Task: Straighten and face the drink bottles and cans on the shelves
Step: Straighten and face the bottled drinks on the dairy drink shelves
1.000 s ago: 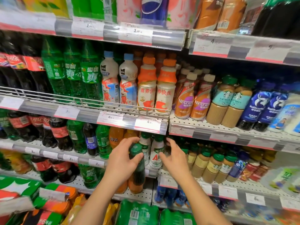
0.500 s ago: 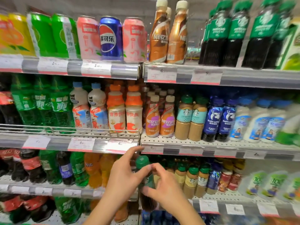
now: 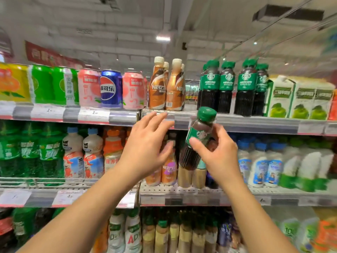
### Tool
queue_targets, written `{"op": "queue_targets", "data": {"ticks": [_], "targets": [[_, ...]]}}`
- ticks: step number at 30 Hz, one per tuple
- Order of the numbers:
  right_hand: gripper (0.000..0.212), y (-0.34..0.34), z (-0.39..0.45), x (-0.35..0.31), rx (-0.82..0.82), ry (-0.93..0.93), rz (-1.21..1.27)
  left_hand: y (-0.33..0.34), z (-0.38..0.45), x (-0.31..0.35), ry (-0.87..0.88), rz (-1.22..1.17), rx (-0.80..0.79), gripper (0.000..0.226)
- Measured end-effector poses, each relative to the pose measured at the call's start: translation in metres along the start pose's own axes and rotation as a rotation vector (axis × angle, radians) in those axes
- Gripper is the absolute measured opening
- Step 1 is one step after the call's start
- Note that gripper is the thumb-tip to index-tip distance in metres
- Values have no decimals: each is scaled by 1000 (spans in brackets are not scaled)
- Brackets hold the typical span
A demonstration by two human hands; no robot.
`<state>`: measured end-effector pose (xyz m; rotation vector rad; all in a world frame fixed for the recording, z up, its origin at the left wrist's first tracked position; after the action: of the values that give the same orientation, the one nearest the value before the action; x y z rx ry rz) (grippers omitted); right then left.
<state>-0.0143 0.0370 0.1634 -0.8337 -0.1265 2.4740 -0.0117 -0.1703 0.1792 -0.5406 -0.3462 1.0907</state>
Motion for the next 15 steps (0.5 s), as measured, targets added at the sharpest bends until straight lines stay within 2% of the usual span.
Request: {"op": "queue_targets", "data": {"ticks": [5,11,15], "targets": [[50,-23,83,-34,105,-109,-95,28,14,-9,-14,192,-157,73],[43,-23,143,-30,120,-106,-217,31,20,-14,-12,233,-126,72],[40,-11,160,-27,72,-98,-309,33,20,-16,7,261,-127,72]]}}
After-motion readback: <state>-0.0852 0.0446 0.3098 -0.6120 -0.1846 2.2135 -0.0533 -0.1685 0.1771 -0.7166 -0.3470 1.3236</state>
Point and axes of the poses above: each hand's wrist, its own z-axis towards the middle knuckle, its own y-axis out of the palm, x = y × z, the point moved 3 cm from there along z, towards the middle knuckle, and after that the axes turned 3 degrees about -y, right-handed, at the moved point
